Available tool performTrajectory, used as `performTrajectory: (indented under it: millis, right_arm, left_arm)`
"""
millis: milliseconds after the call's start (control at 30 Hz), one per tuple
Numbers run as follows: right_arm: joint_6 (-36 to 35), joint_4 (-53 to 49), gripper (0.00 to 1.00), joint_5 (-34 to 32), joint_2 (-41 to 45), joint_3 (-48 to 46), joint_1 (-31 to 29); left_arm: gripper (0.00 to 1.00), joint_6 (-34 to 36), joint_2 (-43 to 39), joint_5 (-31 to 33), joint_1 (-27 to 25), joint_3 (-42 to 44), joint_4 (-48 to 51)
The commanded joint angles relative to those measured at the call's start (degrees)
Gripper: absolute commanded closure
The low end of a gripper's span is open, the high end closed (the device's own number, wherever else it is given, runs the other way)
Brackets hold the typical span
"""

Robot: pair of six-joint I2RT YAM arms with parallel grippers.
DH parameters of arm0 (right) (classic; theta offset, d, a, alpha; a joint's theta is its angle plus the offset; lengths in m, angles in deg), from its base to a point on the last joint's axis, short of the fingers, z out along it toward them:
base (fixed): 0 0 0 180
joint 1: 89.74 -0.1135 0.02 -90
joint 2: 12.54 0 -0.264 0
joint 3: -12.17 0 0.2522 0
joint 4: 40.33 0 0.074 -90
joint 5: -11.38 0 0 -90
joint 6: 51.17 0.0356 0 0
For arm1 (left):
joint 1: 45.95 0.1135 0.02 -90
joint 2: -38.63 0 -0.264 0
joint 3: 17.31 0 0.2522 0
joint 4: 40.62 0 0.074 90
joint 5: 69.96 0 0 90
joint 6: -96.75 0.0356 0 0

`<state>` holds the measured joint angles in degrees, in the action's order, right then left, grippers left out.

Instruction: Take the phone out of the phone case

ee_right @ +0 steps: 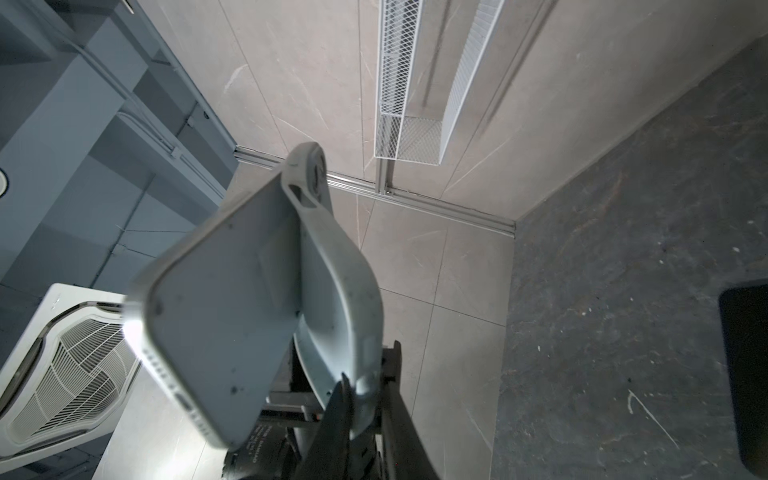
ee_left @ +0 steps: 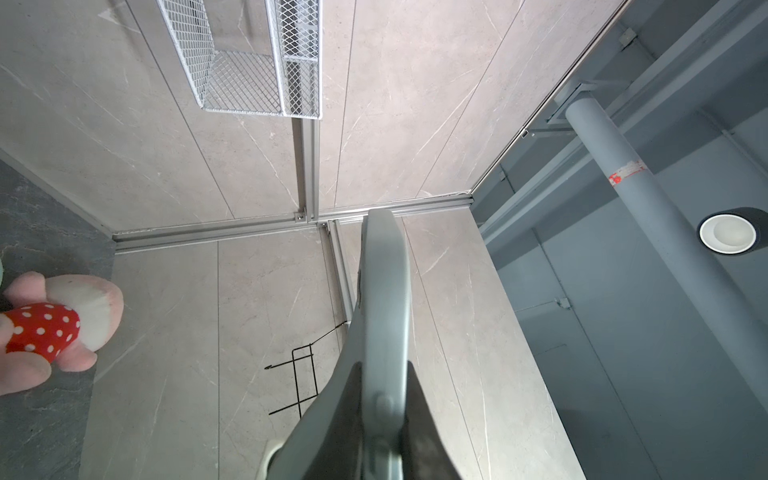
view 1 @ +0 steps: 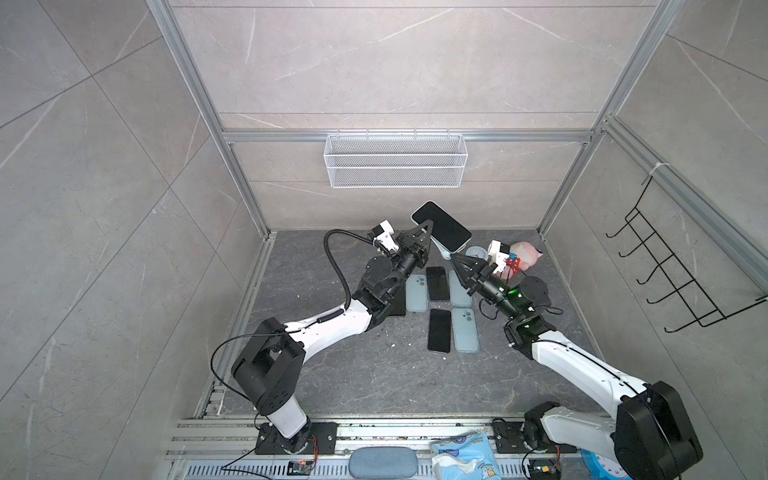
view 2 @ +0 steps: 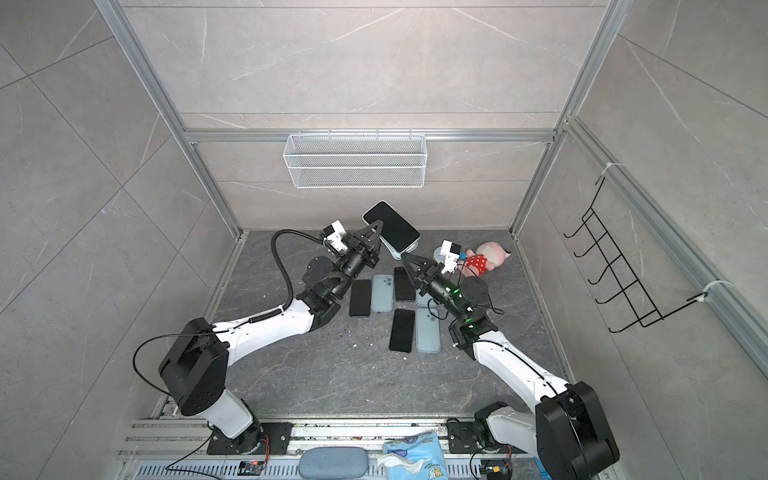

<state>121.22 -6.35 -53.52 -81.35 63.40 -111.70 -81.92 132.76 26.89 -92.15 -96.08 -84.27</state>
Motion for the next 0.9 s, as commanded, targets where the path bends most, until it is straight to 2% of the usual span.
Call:
performTrajectory:
  millis: [0,300,433,600,767,867]
  right_arm:
    - [-1.53,-7.02,0.83,1.71,-1.26,-1.73,-0.8]
    - [-1.2,-1.66,0.69,1.82,0.11,-0.3,-0.72]
    - [-1.03,-2.13,0.68,0.37,1.19,-0.95,-0.7]
    - [-0.76,-2.8,0.73,-1.12,2.13,-1.94,-0.23]
    - [-0.58,-5.05,0.94,0.2,3.28,-2.45,-0.32]
    - [-2.41,-12.57,1.0,-1.15,7.33,-3.05,-0.37]
  left_arm:
    - [1.0,-1.63,-2.54,-4.73,-2.06,-3.54,-12.73]
    - [1.0,-1.9,-3.07,-4.36,-2.15,-0.56,-11.5]
    - [1.0,-2.44,-3.4,-3.86,-2.15,2.08,-11.79]
    - [1.0,-2.57,-4.72,-3.17,-2.18,5.54,-10.39]
    - [1.0,-3.43,-6.83,-1.05,-2.05,9.26,-4.92]
    - [1.0,-4.05,-8.52,2.36,-2.04,12.79,0.03]
